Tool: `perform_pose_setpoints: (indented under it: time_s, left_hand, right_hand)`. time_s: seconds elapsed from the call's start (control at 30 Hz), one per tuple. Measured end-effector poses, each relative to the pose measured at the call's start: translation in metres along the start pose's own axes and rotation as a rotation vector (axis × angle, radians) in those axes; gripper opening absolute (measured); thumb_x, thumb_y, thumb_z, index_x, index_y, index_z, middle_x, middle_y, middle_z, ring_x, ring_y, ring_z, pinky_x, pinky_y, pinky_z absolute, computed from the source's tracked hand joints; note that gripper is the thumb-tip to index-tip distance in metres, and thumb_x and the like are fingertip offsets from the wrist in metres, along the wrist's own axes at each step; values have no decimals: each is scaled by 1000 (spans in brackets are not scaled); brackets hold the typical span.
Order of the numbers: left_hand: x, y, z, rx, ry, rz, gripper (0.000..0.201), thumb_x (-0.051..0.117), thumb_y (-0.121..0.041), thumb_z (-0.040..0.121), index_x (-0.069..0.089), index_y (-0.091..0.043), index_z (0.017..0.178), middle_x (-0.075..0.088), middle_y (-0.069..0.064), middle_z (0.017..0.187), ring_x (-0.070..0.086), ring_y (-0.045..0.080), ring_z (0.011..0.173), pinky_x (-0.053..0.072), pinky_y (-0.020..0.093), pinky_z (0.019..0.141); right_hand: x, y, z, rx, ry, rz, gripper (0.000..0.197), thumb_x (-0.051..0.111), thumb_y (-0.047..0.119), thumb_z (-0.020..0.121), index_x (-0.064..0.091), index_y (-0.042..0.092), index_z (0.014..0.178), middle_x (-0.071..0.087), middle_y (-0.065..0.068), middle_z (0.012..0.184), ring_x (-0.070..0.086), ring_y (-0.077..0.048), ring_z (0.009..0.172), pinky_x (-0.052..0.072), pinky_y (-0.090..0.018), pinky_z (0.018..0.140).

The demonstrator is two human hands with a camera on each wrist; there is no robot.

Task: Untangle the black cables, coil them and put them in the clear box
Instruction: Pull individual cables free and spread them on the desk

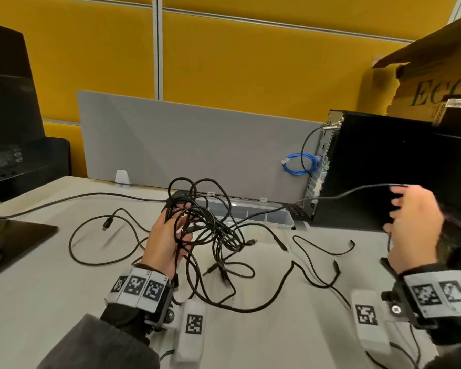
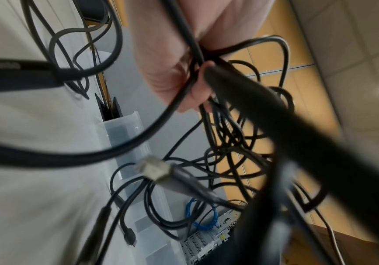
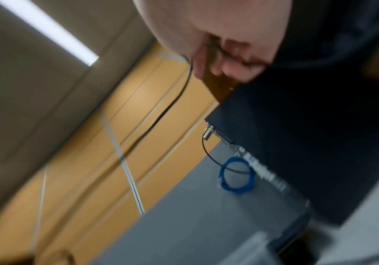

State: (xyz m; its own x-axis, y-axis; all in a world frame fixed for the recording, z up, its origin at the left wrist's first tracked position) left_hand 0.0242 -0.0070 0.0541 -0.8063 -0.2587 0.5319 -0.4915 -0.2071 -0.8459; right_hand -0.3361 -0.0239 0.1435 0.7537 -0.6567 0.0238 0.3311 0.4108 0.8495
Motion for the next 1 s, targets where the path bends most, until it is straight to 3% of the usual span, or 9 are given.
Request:
perform_pose_setpoints:
  time_s: [0.07, 0.13, 0.23, 0.3, 0.43, 0.57, 0.67, 0.8, 1.0]
  left_hand:
    - [4, 0, 0, 0, 47, -29, 20, 44, -12, 95, 62, -21, 100, 57, -5, 69, 33, 3, 38, 25, 14, 32]
    - [8, 0, -2, 0, 86, -61, 22, 42, -11, 96, 61, -21, 98, 57, -6, 64, 31, 3, 37, 23, 14, 32]
    - [10, 0, -4, -3, 98, -59, 24, 40, -12, 96, 62, -22, 97, 57, -8, 61, 33, 3, 38, 23, 14, 33]
    - [10, 0, -5, -2, 105, -42, 24, 40, -12, 96, 61, -23, 97, 58, -7, 63, 34, 4, 39, 24, 14, 36]
    - [11, -1, -4, -5, 123, -61, 24, 40, -12, 96, 61, -23, 95, 55, -5, 66, 33, 4, 40, 23, 15, 37]
    - [7, 0, -2, -4, 99, -18, 21, 42, -13, 96, 60, -22, 95, 55, -5, 66, 33, 4, 40, 23, 14, 35]
    - [6, 2, 0, -35, 116, 29, 12, 45, -19, 96, 57, -17, 96, 56, -4, 66, 35, 3, 39, 23, 16, 36]
    - [12, 2, -3, -41, 135, 100, 9, 48, -20, 95, 55, -15, 94, 55, -2, 64, 36, 2, 35, 23, 13, 33]
    - [14, -2, -6, -65, 80, 86, 15, 46, -13, 95, 58, -8, 89, 54, -3, 47, 42, 0, 29, 30, 10, 30]
  right_hand:
    - [19, 5, -9, -193, 142, -403, 32, 52, 18, 92, 51, 13, 124, 51, -12, 102, 52, -28, 95, 41, -45, 86]
    - [37, 5, -25, -368, 221, -753, 64, 62, 20, 86, 32, 10, 142, 35, -22, 137, 33, -37, 126, 33, -52, 99]
    - [59, 25, -60, -675, 253, -851, 79, 63, 15, 78, 23, 13, 146, 26, -20, 147, 25, -35, 136, 30, -56, 101]
    - [77, 35, -81, -811, 422, -718, 76, 59, 13, 80, 23, 20, 146, 30, -13, 146, 25, -29, 138, 29, -52, 105]
    - [108, 36, -131, -946, 935, -797, 36, 41, 33, 96, 41, 29, 132, 52, 5, 128, 45, -15, 124, 28, -35, 109]
    - [107, 41, -129, -738, 1195, -635, 21, 36, 34, 98, 53, 23, 91, 58, 12, 83, 54, 1, 74, 45, -15, 73]
    - [93, 52, -103, -579, 974, -311, 21, 38, 30, 97, 48, 27, 79, 48, 12, 63, 48, 1, 57, 40, -11, 59]
    - [84, 48, -79, -379, 609, 16, 30, 37, 27, 100, 48, 18, 74, 40, 4, 62, 38, -8, 54, 33, -25, 52]
    - [67, 41, -61, 57, 278, 423, 28, 37, 19, 95, 44, 23, 68, 33, 6, 58, 29, -7, 45, 27, -19, 40]
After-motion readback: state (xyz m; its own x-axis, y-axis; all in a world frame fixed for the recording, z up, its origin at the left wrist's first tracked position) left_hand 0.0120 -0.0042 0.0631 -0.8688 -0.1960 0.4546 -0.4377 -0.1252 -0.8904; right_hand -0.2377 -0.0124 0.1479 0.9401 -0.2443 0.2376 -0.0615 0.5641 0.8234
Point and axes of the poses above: each hand's wrist, its own z-axis towards the middle knuckle, its own x-axis out of the palm, y = z × x, the point moved 4 cm from there along z, towards the middle knuckle
